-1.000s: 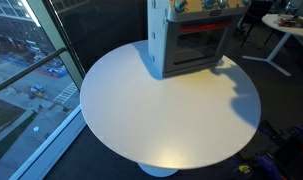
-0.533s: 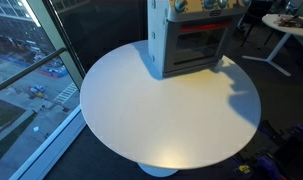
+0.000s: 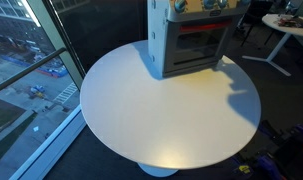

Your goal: Turn the far right blue knob to the right

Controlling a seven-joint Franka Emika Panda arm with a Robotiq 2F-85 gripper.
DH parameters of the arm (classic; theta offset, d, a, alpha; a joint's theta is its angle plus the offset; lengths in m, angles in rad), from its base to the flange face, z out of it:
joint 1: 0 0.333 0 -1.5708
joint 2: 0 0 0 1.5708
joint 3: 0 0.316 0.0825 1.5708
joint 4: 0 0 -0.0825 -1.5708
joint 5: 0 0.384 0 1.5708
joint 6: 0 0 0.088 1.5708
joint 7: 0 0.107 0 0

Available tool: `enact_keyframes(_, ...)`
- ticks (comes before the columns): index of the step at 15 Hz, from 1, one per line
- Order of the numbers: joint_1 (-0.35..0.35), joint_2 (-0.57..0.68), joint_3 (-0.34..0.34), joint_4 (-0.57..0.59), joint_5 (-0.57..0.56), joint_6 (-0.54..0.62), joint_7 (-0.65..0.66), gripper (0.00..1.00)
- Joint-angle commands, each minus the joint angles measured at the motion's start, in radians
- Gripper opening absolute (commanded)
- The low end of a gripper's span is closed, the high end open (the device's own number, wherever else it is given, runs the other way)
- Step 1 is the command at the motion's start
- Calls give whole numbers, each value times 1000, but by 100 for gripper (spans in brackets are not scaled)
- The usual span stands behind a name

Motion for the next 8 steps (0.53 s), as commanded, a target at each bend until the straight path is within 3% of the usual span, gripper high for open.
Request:
enact_keyframes(1, -2, 5, -4, 7, -17, 14, 30, 16)
enact_keyframes(4, -5, 1, -6, 5, -19, 18, 36, 2)
enact_keyframes(8, -6, 2, -8, 3, -16, 15, 40, 6)
